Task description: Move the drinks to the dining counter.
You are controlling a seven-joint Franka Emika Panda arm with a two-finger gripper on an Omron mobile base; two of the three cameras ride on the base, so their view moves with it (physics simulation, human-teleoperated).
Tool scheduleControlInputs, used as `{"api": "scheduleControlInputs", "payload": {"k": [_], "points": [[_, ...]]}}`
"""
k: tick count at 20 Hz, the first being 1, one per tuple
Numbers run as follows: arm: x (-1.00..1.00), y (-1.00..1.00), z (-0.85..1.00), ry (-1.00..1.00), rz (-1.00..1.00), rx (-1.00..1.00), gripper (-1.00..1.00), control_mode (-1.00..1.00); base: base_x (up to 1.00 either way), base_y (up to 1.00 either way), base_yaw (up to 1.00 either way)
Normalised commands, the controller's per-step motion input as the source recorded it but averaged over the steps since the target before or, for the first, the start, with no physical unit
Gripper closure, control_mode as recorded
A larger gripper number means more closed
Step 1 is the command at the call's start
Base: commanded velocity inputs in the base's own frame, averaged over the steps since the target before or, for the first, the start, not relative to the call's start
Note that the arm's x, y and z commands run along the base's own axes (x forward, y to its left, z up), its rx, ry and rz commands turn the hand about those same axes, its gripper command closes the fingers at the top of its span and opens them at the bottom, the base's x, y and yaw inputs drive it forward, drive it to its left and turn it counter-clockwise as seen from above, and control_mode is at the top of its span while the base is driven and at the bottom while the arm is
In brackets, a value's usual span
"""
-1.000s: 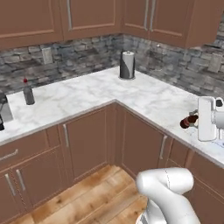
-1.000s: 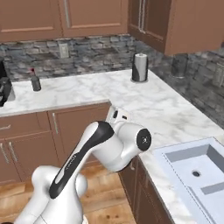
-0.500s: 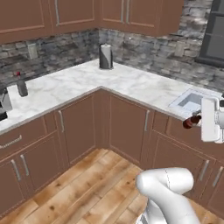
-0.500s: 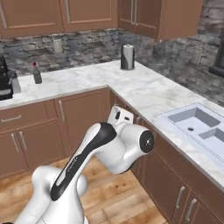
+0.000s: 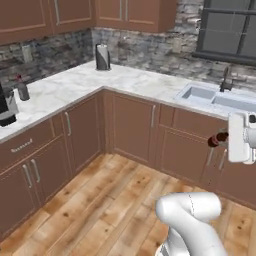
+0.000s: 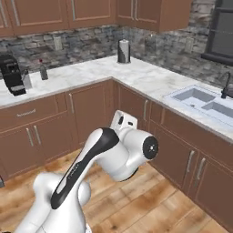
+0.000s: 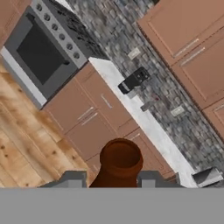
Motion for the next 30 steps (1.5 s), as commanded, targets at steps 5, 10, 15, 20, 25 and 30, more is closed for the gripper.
{"api": "scheduleControlInputs", "payload": {"k": [5, 10, 15, 20, 25, 30], "points": [[0.0, 0.0, 0.0, 0.0, 0.0, 0.0, 1.0, 1.0, -0.87, 0.01, -0.61], [0.0, 0.0, 0.0, 0.0, 0.0, 0.0, 1.0, 1.0, -0.51, 0.0, -0.68], [0.0, 0.0, 0.0, 0.0, 0.0, 0.0, 1.0, 1.0, -0.31, 0.0, -0.64], [0.0, 0.0, 0.0, 0.0, 0.0, 0.0, 1.0, 1.0, -0.31, 0.0, -0.67], [0.0, 0.0, 0.0, 0.0, 0.0, 0.0, 1.0, 1.0, -0.36, 0.0, -0.66], [0.0, 0.0, 0.0, 0.0, 0.0, 0.0, 1.0, 1.0, -0.4, 0.0, -0.65]]}}
